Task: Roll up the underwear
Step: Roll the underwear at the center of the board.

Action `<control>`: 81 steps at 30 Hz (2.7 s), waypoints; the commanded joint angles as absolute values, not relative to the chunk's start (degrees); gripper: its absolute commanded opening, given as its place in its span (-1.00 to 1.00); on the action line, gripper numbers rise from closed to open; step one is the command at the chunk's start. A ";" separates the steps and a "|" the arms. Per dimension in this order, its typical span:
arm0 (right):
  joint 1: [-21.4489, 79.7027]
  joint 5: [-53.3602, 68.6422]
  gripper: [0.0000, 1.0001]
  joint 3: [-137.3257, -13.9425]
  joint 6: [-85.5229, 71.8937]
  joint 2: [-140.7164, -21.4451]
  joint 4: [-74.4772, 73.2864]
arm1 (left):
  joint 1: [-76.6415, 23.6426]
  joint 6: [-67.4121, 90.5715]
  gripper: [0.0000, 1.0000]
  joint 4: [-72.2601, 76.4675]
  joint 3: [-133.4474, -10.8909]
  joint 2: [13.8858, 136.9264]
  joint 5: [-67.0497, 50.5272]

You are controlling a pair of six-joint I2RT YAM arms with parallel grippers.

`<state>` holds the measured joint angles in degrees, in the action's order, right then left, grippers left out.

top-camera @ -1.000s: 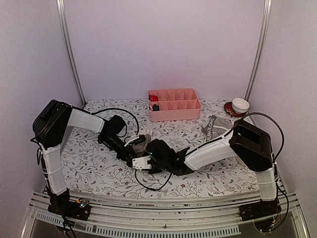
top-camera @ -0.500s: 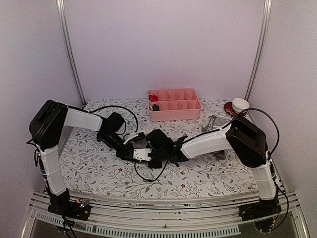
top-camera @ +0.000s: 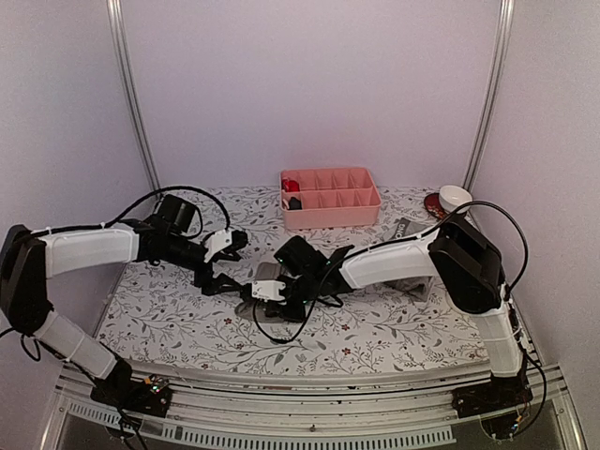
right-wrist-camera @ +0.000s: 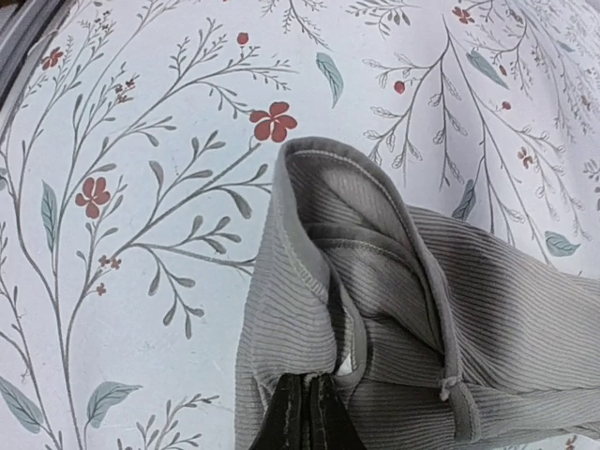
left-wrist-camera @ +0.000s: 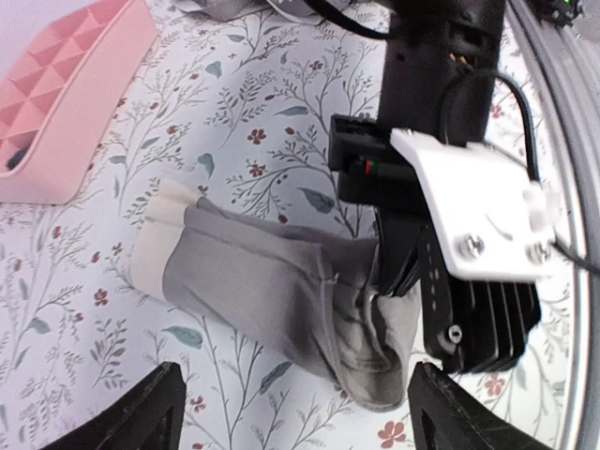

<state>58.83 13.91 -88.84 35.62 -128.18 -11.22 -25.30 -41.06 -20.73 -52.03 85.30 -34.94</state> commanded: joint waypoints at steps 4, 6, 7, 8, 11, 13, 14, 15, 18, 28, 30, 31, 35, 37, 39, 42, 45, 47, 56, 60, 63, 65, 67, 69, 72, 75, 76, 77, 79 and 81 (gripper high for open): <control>52.30 25.97 -0.95 -96.30 24.59 -133.93 -22.69 | -26.97 -53.66 0.72 3.06 -24.83 67.91 -29.51; 51.82 29.13 -0.95 -98.00 22.47 -136.10 -24.41 | -28.37 -56.33 0.75 9.85 -18.95 63.71 -27.94; 51.70 30.46 -0.94 -98.87 20.95 -136.84 -25.35 | -29.32 -57.13 0.77 13.01 -16.56 62.07 -26.74; 51.61 31.46 -0.94 -99.73 20.22 -137.49 -26.24 | -30.60 -58.00 0.77 15.52 -14.80 60.45 -25.33; 51.60 32.29 -0.94 -101.68 17.90 -139.08 -28.46 | -35.09 -58.90 0.80 21.91 -11.96 60.16 -19.88; 51.59 32.23 -0.94 -102.02 17.08 -139.31 -28.89 | -37.76 -59.21 0.79 24.54 -11.73 62.40 -15.86; 51.59 32.56 -0.94 -102.04 16.58 -139.31 -29.01 | -39.05 -59.44 0.79 26.37 -11.73 63.99 -13.84; 51.51 32.95 -0.94 -102.04 16.47 -139.21 -29.27 | -40.36 -59.88 0.79 28.26 -11.69 66.19 -11.54; 51.20 34.80 -0.94 -102.36 15.85 -139.47 -29.76 | -43.94 -61.65 0.72 32.75 -13.10 73.95 -5.00; 50.36 37.20 -0.93 -102.57 14.90 -139.69 -29.77 | -48.63 -69.47 0.27 46.44 -16.83 92.01 7.45; 50.28 37.34 -0.93 -102.57 14.92 -139.73 -29.72 | -49.31 -72.01 0.17 48.06 -16.27 93.82 8.66; 50.21 37.43 -0.93 -102.57 14.94 -139.73 -29.76 | -49.66 -72.94 0.13 49.16 -15.92 94.51 9.15; 50.10 37.94 -0.93 -102.65 15.24 -139.82 -29.79 | -50.63 -75.04 0.06 50.79 -15.63 96.99 10.85; 50.04 38.17 -0.93 -102.66 15.29 -139.83 -29.78 | -51.08 -75.53 0.03 51.86 -15.74 98.70 12.04; 50.01 38.31 -0.93 -102.66 15.34 -139.83 -29.76 | -51.61 -76.18 -0.02 53.29 -16.14 100.86 13.10; 49.93 38.49 -0.93 -102.66 15.50 -139.80 -29.74 | -52.32 -77.69 -0.20 56.92 -16.36 104.75 15.07; 49.96 38.65 -0.92 -102.66 15.64 -139.86 -29.85 | -52.85 -78.56 -0.46 60.21 -16.52 107.79 16.22; 49.93 38.67 -0.92 -102.66 15.88 -139.83 -29.92 | -53.08 -77.97 -0.69 60.20 -16.75 108.51 16.20; 50.33 30.43 -0.43 -96.14 16.44 -130.69 -26.10 | -52.51 -62.78 -1.00 28.35 -22.97 95.26 6.44; 52.16 20.13 0.09 -87.12 16.23 -118.49 -20.98 | -50.04 -55.32 -1.00 11.83 -29.68 90.59 -3.30; 55.28 9.78 0.40 -80.37 16.58 -109.61 -17.74 | -47.88 -52.47 -1.00 2.77 -34.20 90.61 -8.66; 57.62 2.97 0.52 -75.61 16.78 -104.22 -15.06 | -46.44 -51.10 -1.00 -1.22 -36.51 91.58 -11.11; 60.22 -2.47 0.57 -70.65 17.11 -98.97 -12.54 | -45.01 -49.97 -1.00 -4.92 -38.75 92.72 -13.65; 62.57 -6.82 0.60 -65.42 17.77 -94.35 -9.42 | -43.28 -48.66 -1.00 -8.08 -40.98 94.12 -16.07; 66.67 -9.31 0.53 -57.86 19.90 -88.35 -3.43 | -41.39 -47.62 -1.00 -13.23 -44.48 96.01 -20.43; 70.83 -10.02 0.45 -52.07 25.26 -85.09 2.99 | -38.70 -46.79 -1.00 -19.83 -49.75 98.86 -26.49; 72.37 -10.44 0.44 -50.67 27.83 -84.97 4.78 | -37.76 -46.59 -1.00 -22.28 -51.78 99.99 -28.50; 73.74 -10.76 0.42 -49.88 29.52 -85.45 6.08 | -36.79 -46.57 -1.00 -25.44 -53.69 101.37 -30.50; 75.77 -12.25 0.33 -49.58 33.32 -87.84 7.87 | -34.96 -46.52 -1.00 -30.44 -58.32 103.95 -34.26; 76.36 -13.09 0.22 -51.26 37.09 -91.62 8.30 | -33.58 -46.84 -1.00 -34.61 -61.42 106.63 -37.64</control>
<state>74.50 -8.93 -50.02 28.12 -86.87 1.63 -36.53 -47.79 -21.52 -55.83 102.61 -27.29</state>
